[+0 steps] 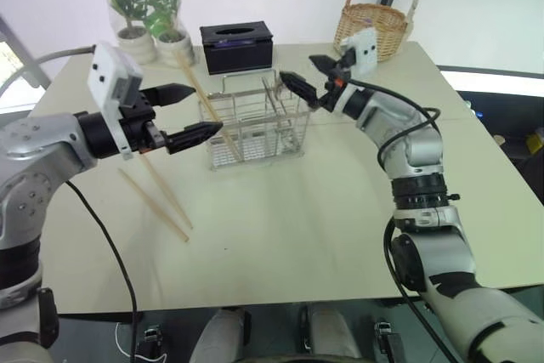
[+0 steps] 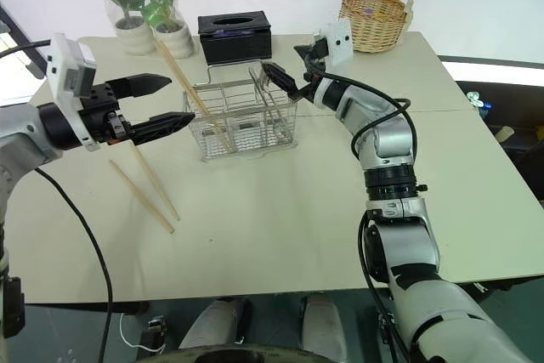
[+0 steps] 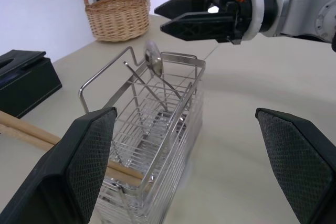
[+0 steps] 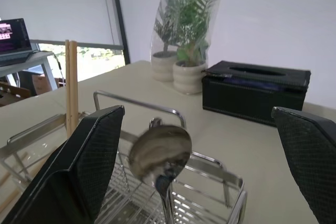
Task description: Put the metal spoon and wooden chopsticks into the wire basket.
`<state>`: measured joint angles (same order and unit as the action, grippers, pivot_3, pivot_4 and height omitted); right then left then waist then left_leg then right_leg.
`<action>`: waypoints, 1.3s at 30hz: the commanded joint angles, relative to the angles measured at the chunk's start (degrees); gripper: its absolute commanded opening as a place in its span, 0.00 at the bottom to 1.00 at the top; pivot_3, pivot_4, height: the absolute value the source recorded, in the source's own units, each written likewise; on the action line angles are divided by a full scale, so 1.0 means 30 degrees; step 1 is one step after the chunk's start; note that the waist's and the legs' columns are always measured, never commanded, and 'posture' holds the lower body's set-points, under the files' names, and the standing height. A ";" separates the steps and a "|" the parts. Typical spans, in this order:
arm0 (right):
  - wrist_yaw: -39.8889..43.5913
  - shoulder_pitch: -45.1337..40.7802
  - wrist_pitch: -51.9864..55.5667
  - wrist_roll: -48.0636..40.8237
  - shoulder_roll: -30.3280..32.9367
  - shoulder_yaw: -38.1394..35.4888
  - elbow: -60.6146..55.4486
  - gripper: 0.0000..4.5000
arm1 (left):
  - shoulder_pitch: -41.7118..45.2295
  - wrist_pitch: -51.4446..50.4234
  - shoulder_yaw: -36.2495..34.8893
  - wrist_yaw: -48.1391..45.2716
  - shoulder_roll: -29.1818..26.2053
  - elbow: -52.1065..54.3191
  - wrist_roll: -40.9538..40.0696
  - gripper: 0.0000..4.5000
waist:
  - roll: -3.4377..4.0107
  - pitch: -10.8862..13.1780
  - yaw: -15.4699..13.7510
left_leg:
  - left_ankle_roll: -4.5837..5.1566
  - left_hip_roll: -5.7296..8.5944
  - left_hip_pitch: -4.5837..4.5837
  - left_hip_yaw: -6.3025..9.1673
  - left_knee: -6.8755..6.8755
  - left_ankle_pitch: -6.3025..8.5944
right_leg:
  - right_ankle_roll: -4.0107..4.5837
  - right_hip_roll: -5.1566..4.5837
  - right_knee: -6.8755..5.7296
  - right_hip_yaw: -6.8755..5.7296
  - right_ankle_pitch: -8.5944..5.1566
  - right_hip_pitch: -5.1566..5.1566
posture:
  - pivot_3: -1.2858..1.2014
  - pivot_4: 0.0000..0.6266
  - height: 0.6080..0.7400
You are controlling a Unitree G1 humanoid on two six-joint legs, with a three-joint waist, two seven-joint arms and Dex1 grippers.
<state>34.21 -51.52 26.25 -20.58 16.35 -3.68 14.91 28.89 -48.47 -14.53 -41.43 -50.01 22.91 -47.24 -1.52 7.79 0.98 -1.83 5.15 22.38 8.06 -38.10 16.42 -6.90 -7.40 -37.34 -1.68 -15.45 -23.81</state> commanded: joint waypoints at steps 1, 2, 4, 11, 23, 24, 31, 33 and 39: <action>0.0398 -0.0952 0.1165 -0.1354 0.1234 -0.1038 -0.3299 0.97 | 0.0214 -0.0058 -0.1177 0.1181 0.0256 0.0019 -0.0129 1.00 | 0.0007 0.0005 -0.0089 | 0.0001 0.0004 0.0007 -0.0001 0.0000 0.0000 | 0.0000 -0.0002 0.0001 0.0002 0.0000 -0.0007 | 0.52 0.24 0.32; 0.1108 -0.0974 0.1680 -0.2028 0.1815 -0.1190 -0.4230 0.97 | 0.0298 -0.0153 -0.1432 0.1699 0.0431 -0.0091 -0.0174 1.00 | 0.0005 0.0003 -0.0119 | 0.0001 0.0008 0.0017 0.0001 0.0000 0.0000 | 0.0000 -0.0005 0.0000 0.0003 0.0000 -0.0021 | 0.52 0.24 0.32; 0.3272 -0.0634 0.2776 -0.3824 0.3355 -0.1571 -0.6154 0.97 | 0.0603 -0.0437 -0.1941 0.3152 0.0789 -0.0275 -0.0048 1.00 | -0.0004 -0.0002 -0.0119 | 0.0004 0.0009 0.0022 0.0007 0.0004 0.0002 | 0.0000 -0.0004 0.0008 0.0001 0.0000 -0.0021 | 0.52 0.24 0.32; 0.9542 0.2789 0.5406 -0.8482 0.9655 -0.3053 -1.1200 0.97 | 0.3397 -0.4628 -0.4710 1.2220 0.3082 -0.2017 0.0516 1.00 | -0.0074 -0.0045 -0.0166 | 0.0068 0.0006 -0.0019 0.0016 0.0010 0.0043 | -0.0015 -0.0010 0.0084 -0.0020 -0.0007 0.0162 | 0.52 0.24 0.32; 0.9695 0.8836 0.5888 -1.0393 1.1208 -0.3911 -1.5139 0.97 | 0.7783 -1.4620 -1.2608 2.4162 1.1611 -0.3042 0.8449 1.00 | -0.0213 -0.0076 -0.0674 | 0.0003 0.0011 -0.0038 -0.0009 -0.0028 0.0022 | -0.0068 -0.0046 0.0068 -0.0019 0.0024 0.0161 | 0.52 0.24 0.32; 0.9529 0.8938 0.5997 -1.0616 1.1179 -0.3950 -1.5256 0.97 | 0.7801 -1.4677 -1.2461 2.3991 1.1809 -0.3322 0.8736 1.00 | -0.0232 -0.0084 -0.0714 | -0.0018 0.0020 -0.0026 -0.0005 -0.0037 0.0021 | -0.0071 -0.0048 0.0070 -0.0023 0.0026 0.0157 | 0.52 0.24 0.32; 0.7793 0.9726 0.6474 -1.1868 1.0661 -0.3933 -1.5955 0.97 | 0.7791 -1.4676 -1.1897 2.3203 1.2752 -0.5602 1.0778 1.00 | -0.0240 -0.0090 -0.1118 | -0.0106 0.0016 -0.0023 -0.0012 -0.0028 0.0035 | -0.0075 -0.0074 0.0076 -0.0019 0.0028 0.0145 | 0.52 0.24 0.32; 0.7168 1.0144 0.6587 -1.2273 1.0476 -0.4022 -1.6265 0.97 | 0.7565 -1.4309 -1.1261 2.2727 1.2713 -0.6723 1.1187 1.00 | -0.0244 -0.0092 -0.1166 | -0.0110 0.0013 -0.0023 -0.0010 -0.0025 0.0034 | -0.0075 -0.0074 0.0074 -0.0020 0.0028 0.0145 | 0.52 0.24 0.32; 0.5637 1.0845 0.6505 -1.3094 1.0281 -0.4299 -1.6892 0.97 | 0.7562 -1.2937 -1.0271 2.1590 1.2316 -0.9696 1.2056 1.00 | -0.0252 -0.0097 -0.1133 | -0.0104 0.0019 -0.0020 -0.0015 -0.0032 0.0038 | -0.0078 -0.0081 0.0078 -0.0020 0.0031 0.0146 | 0.52 0.24 0.32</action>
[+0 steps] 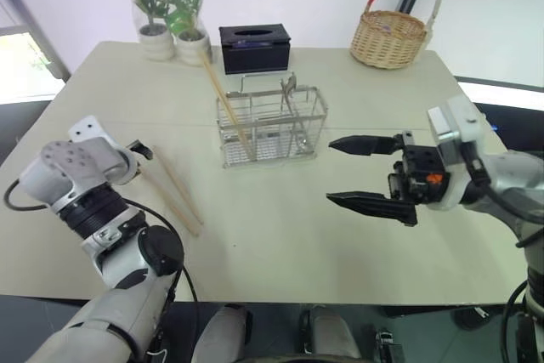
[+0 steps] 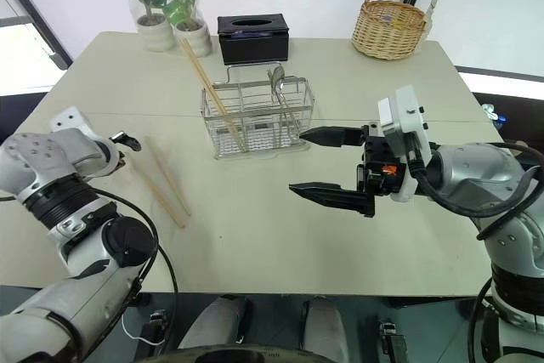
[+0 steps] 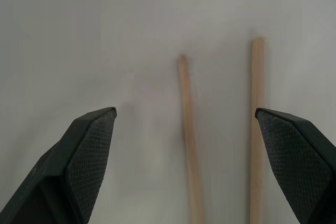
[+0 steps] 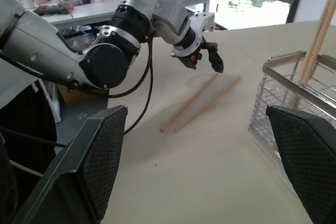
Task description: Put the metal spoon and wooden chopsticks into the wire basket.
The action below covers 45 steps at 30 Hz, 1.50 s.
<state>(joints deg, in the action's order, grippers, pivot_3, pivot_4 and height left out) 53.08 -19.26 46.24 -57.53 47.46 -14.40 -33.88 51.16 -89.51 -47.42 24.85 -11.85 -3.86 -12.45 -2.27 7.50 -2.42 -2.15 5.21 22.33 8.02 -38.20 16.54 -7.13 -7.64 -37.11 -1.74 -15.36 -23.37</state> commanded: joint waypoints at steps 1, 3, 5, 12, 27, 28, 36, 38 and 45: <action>-0.0896 0.0275 -0.0189 -0.0916 -0.0116 -0.0823 -0.0755 0.97 | 0.0104 0.1109 0.0941 -0.0686 -0.0522 -0.1438 0.0588 1.00 | 0.0000 0.0000 0.0004 | 0.0001 -0.0003 0.0001 0.0002 0.0003 0.0001 | 0.0000 0.0001 0.0000 -0.0001 0.0000 -0.0001 | 0.52 0.24 0.32; -0.1228 0.0720 -0.0343 -0.0970 -0.0072 -0.1036 -0.0942 0.97 | 0.0048 0.1920 0.1185 -0.0737 -0.0605 -0.2609 0.0927 1.00 | 0.0014 -0.0010 0.0006 | 0.0002 -0.0004 0.0001 0.0002 0.0006 0.0001 | 0.0000 0.0001 0.0001 -0.0001 0.0000 -0.0004 | 0.52 0.24 0.32; -0.1425 0.1114 -0.0539 -0.0890 0.0023 -0.1202 -0.1063 0.97 | 0.0036 0.2420 0.1217 -0.0731 -0.0559 -0.3338 0.1095 1.00 | 0.0035 -0.0023 0.0006 | 0.0004 -0.0003 -0.0004 -0.0001 0.0007 0.0002 | 0.0000 -0.0003 0.0001 0.0000 0.0000 0.0002 | 0.52 0.24 0.32; -0.2466 0.1568 -0.0761 -0.1286 -0.0014 -0.1947 -0.0972 1.00 | 0.0229 0.3841 0.0960 -0.0347 -0.0397 -0.4810 0.1326 0.48 | 0.0106 -0.0062 -0.0065 | 0.0005 -0.0015 -0.0047 0.0004 0.0010 0.0002 | -0.0004 0.0001 -0.0009 -0.0011 -0.0002 0.0047 | 0.52 0.24 0.32; -0.2983 0.1109 -0.0825 -0.1613 0.0157 -0.1846 -0.0255 1.00 | 0.0445 0.4105 0.0144 -0.0081 -0.0483 -0.4478 0.1172 0.01 | 0.0102 -0.0061 -0.0380 | 0.0004 -0.0013 -0.0044 -0.0002 0.0009 -0.0002 | -0.0006 0.0000 -0.0005 -0.0015 -0.0001 0.0046 | 0.52 0.24 0.32; -0.2899 0.1046 -0.0824 -0.1528 0.0199 -0.1772 -0.0116 1.00 | 0.0483 0.4095 0.0308 -0.0302 -0.0836 -0.4128 0.1138 0.01 | 0.0099 -0.0060 -0.0380 | 0.0004 -0.0012 -0.0042 -0.0002 0.0009 -0.0002 | -0.0006 0.0000 -0.0004 -0.0014 -0.0001 0.0045 | 0.52 0.24 0.32; -0.2021 0.1260 -0.1027 -0.0508 0.0791 -0.1746 0.0622 1.00 | 0.1387 0.6788 0.2935 -0.4892 -0.5258 -0.1539 -0.0103 0.01 | 0.0000 -0.0014 -0.0026 | -0.0011 -0.0015 0.0037 -0.0008 0.0021 -0.0010 | -0.0001 -0.0002 0.0007 -0.0013 0.0000 -0.0041 | 0.52 0.24 0.32; -0.2038 0.1314 -0.0966 -0.0511 0.0867 -0.1996 0.0803 1.00 | 0.1599 0.8691 0.3521 -0.6360 -0.6244 -0.1076 -0.0492 0.01 | -0.0003 -0.0014 -0.0031 | -0.0010 -0.0003 0.0039 -0.0008 0.0019 -0.0006 | -0.0001 -0.0013 0.0025 -0.0014 0.0000 -0.0027 | 0.52 0.24 0.32; -0.2957 0.1686 -0.0668 -0.1084 0.0648 -0.2432 0.0495 1.00 | 0.5536 1.5283 0.2289 -0.9494 -0.5913 -0.0919 -0.4408 0.01 | -0.0006 -0.0011 -0.0014 | 0.0001 -0.0014 0.0045 0.0018 0.0017 -0.0002 | 0.0001 -0.0012 0.0046 -0.0025 0.0000 -0.0010 | 0.52 0.24 0.32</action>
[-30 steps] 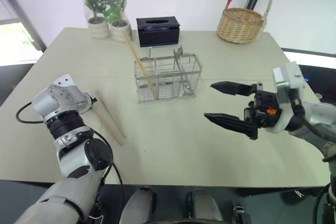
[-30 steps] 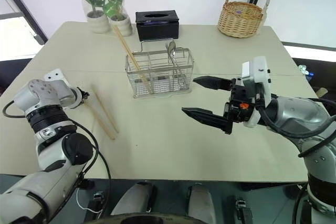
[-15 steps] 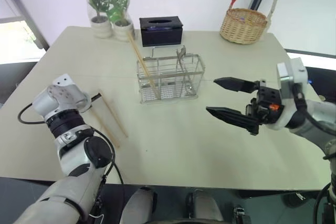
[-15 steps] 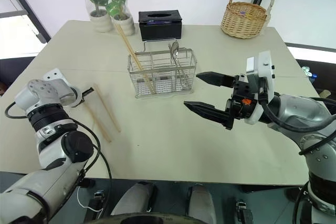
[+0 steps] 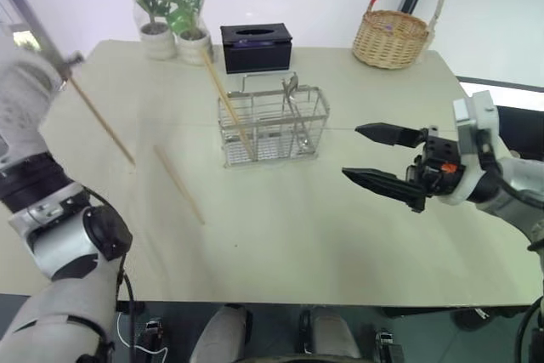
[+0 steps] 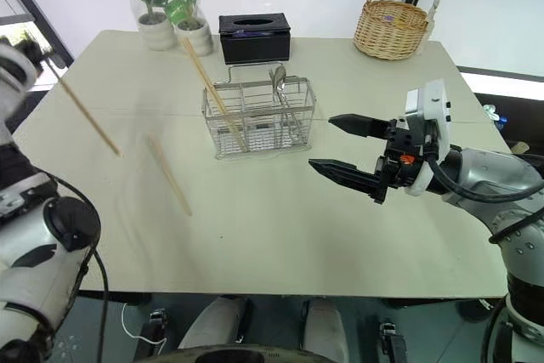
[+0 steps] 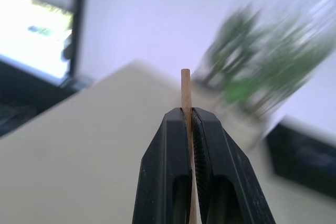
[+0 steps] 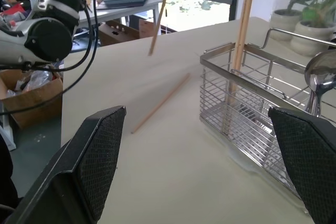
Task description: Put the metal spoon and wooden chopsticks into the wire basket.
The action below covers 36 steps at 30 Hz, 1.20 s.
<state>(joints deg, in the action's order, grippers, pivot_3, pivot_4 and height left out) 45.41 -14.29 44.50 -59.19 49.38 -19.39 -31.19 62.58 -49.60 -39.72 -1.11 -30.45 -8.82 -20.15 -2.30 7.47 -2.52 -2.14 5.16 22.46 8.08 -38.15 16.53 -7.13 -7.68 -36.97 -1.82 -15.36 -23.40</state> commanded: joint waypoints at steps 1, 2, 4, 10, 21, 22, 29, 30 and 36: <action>-0.0563 0.0107 -0.0078 -0.0607 -0.0046 -0.0785 -0.0536 1.00 | 0.2441 0.2133 -0.0329 -0.0812 0.0699 0.0465 -0.2493 0.01 | 0.0008 -0.0002 0.0039 | 0.0002 0.0000 -0.0009 -0.0004 0.0000 -0.0001 | 0.0000 -0.0001 0.0002 0.0000 0.0000 0.0008 | 0.52 0.24 0.32; -0.0726 0.0230 -0.0105 -0.0645 -0.0104 -0.0789 -0.0695 1.00 | 0.3068 0.2254 -0.0274 -0.0802 0.1213 0.0144 -0.3114 0.01 | 0.0007 -0.0003 0.0026 | 0.0004 0.0001 -0.0017 -0.0006 0.0000 -0.0001 | 0.0000 -0.0003 0.0003 -0.0001 0.0000 0.0019 | 0.52 0.24 0.32; -0.1084 0.0451 -0.0135 -0.0777 -0.0234 -0.0853 -0.0923 1.00 | 0.3611 0.2508 0.0306 -0.1046 0.1985 -0.0227 -0.3743 0.01 | 0.0027 -0.0012 0.0043 | 0.0017 0.0001 -0.0020 -0.0005 0.0000 -0.0006 | -0.0002 -0.0002 0.0005 -0.0001 0.0000 0.0026 | 0.52 0.24 0.32; -0.2213 0.1385 -0.0322 -0.1209 -0.0616 -0.1344 -0.1815 1.00 | 0.3258 0.3601 0.3206 -0.2308 0.4058 -0.0835 -0.3972 0.01 | 0.0029 -0.0007 0.0084 | 0.0067 0.0001 -0.0020 -0.0009 0.0000 -0.0036 | -0.0002 0.0011 -0.0012 -0.0001 0.0000 0.0012 | 0.52 0.24 0.32; -0.4949 0.3873 -0.0477 -0.2993 -0.0947 -0.3641 -0.3750 1.00 | 0.1045 0.8367 0.8153 -0.5519 0.5529 -0.3902 -0.1149 0.01 | 0.0050 -0.0003 0.0072 | 0.0103 0.0004 -0.0013 -0.0027 0.0005 -0.0022 | 0.0002 0.0005 0.0005 0.0012 -0.0002 0.0010 | 0.52 0.24 0.32; -0.5203 0.3973 -0.0462 -0.3288 -0.0890 -0.3838 -0.3850 1.00 | 0.0767 0.8766 0.8427 -0.5675 0.5625 -0.4000 -0.0932 0.01 | 0.0048 -0.0002 0.0065 | 0.0105 0.0002 -0.0015 -0.0026 0.0005 -0.0021 | 0.0003 0.0006 0.0005 0.0013 -0.0002 0.0013 | 0.52 0.24 0.32; -0.6385 0.3720 -0.0478 -0.4209 -0.0501 -0.3802 -0.3746 1.00 | -0.0873 0.9542 0.8792 -0.5776 0.6700 -0.3717 -0.1139 0.33 | 0.0050 -0.0002 0.0062 | 0.0125 0.0001 -0.0008 -0.0023 0.0003 -0.0014 | 0.0005 0.0003 0.0020 0.0018 -0.0003 0.0019 | 0.52 0.24 0.32; -0.6439 0.3583 -0.0478 -0.4196 -0.0443 -0.3664 -0.3630 1.00 | -0.1020 0.9371 0.8708 -0.5657 0.6779 -0.3438 -0.1276 0.44 | 0.0050 -0.0002 0.0073 | 0.0127 0.0001 -0.0007 -0.0023 0.0003 -0.0014 | 0.0005 0.0003 0.0021 0.0017 -0.0003 0.0018 | 0.52 0.24 0.32; -0.6208 0.2629 -0.0479 -0.3747 -0.0214 -0.2774 -0.2634 1.00 | -0.1642 0.7567 0.8064 -0.4411 0.6268 -0.0986 -0.2104 0.99 | 0.0052 0.0001 0.0093 | 0.0132 0.0000 -0.0004 -0.0022 0.0004 -0.0012 | 0.0005 0.0008 0.0023 0.0010 -0.0003 0.0012 | 0.52 0.24 0.32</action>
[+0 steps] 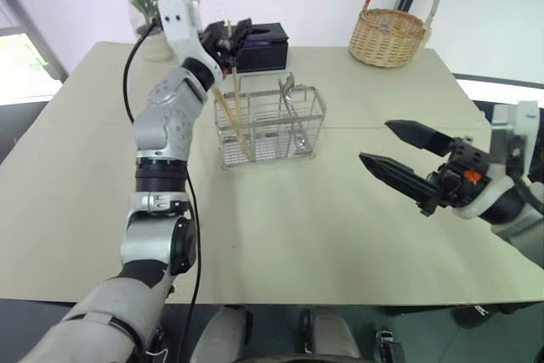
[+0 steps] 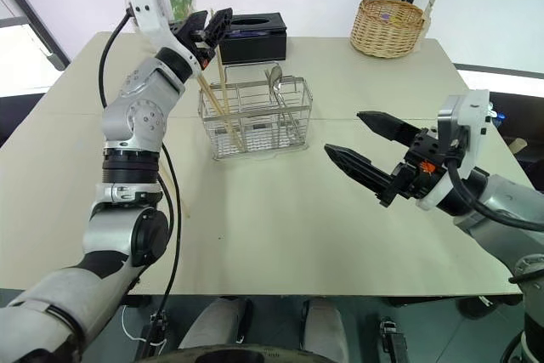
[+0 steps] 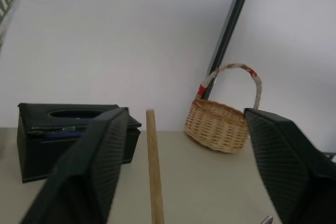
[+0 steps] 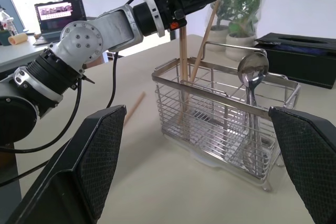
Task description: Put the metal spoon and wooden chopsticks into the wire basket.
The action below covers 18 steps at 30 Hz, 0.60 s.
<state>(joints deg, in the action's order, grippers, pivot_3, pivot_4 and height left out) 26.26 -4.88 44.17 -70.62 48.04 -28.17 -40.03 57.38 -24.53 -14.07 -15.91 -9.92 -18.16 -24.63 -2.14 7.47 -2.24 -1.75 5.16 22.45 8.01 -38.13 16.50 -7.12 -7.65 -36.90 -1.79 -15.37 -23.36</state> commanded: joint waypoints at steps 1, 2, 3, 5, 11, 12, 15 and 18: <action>0.0273 -0.0693 -0.0392 0.0213 0.0242 0.0335 0.0533 1.00 | 0.0076 -0.1368 -0.0576 0.0805 -0.0871 0.2832 -0.0700 0.99 | 0.0002 0.0000 0.0002 | 0.0000 0.0000 -0.0001 0.0000 0.0001 0.0000 | 0.0000 0.0000 -0.0001 -0.0001 0.0000 0.0001 | 0.52 0.24 0.32; 0.0378 -0.0844 -0.0426 0.0363 0.0249 0.0502 0.0715 1.00 | 0.0146 -0.1970 -0.0666 0.1189 -0.1203 0.3434 -0.0753 0.99 | 0.0003 0.0001 0.0000 | 0.0000 -0.0001 -0.0004 0.0000 0.0001 0.0000 | 0.0000 0.0002 -0.0003 -0.0001 0.0000 0.0001 | 0.52 0.24 0.32; 0.0527 -0.0982 -0.0469 0.0511 0.0230 0.0665 0.0876 1.00 | 0.0435 -0.2754 -0.0866 0.1835 -0.1646 0.3958 -0.0725 0.99 | 0.0003 0.0001 0.0007 | 0.0000 0.0000 -0.0003 0.0001 0.0001 0.0000 | 0.0000 0.0005 -0.0004 -0.0002 0.0000 0.0000 | 0.52 0.24 0.32; 0.0789 -0.1147 -0.0531 0.0679 0.0172 0.0874 0.1086 1.00 | 0.0975 -0.3990 -0.1262 0.2986 -0.2277 0.4577 -0.0782 0.99 | 0.0004 0.0001 -0.0011 | 0.0000 0.0000 -0.0008 0.0002 0.0001 0.0000 | 0.0000 0.0007 -0.0008 -0.0002 0.0000 0.0000 | 0.52 0.24 0.32; 0.2586 -0.1297 -0.1165 0.2188 0.0134 0.2071 0.1619 1.00 | 0.3173 -1.0369 -0.3375 0.7467 -0.4899 0.4990 -0.0557 0.99 | 0.0007 0.0003 0.0013 | 0.0000 0.0007 -0.0018 0.0010 0.0003 0.0000 | -0.0005 0.0040 -0.0019 -0.0006 -0.0001 0.0001 | 0.52 0.24 0.32; 0.3137 -0.1175 -0.1384 0.2764 0.0284 0.2341 0.1620 1.00 | 0.3267 -1.1940 -0.4152 0.8378 -0.4810 0.4795 -0.0732 0.99 | 0.0020 -0.0005 0.0013 | 0.0001 0.0012 -0.0029 0.0008 0.0005 0.0000 | -0.0009 0.0041 -0.0020 -0.0005 -0.0003 0.0008 | 0.52 0.24 0.32; 0.4400 -0.0869 -0.1886 0.3903 0.0413 0.2955 0.1693 1.00 | 0.3187 -1.6497 -0.6349 1.0246 -0.4158 0.4243 -0.0814 0.99 | 0.0032 -0.0011 -0.0046 | 0.0002 0.0023 -0.0056 0.0010 0.0008 0.0001 | -0.0039 0.0043 -0.0034 -0.0007 -0.0021 0.0031 | 0.52 0.24 0.32; 0.4865 -0.0904 -0.2009 0.4265 0.0210 0.3096 0.2039 1.00 | 0.2343 -1.9142 -0.7480 1.1619 -0.3430 0.4762 0.0356 0.99 | -0.0002 -0.0002 -0.0031 | -0.0013 0.0020 -0.0057 0.0046 -0.0001 -0.0007 | -0.0050 0.0070 -0.0063 -0.0007 -0.0028 0.0037 | 0.52 0.24 0.32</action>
<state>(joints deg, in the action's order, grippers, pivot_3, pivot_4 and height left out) 39.89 -7.20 39.47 -58.53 48.50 -18.21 -34.14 63.94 -78.33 -34.78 16.77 -20.89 -5.83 -24.89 -2.15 7.46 -2.33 -1.80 5.22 22.28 8.14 -38.14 16.47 -7.26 -7.45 -37.10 -1.79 -15.45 -23.28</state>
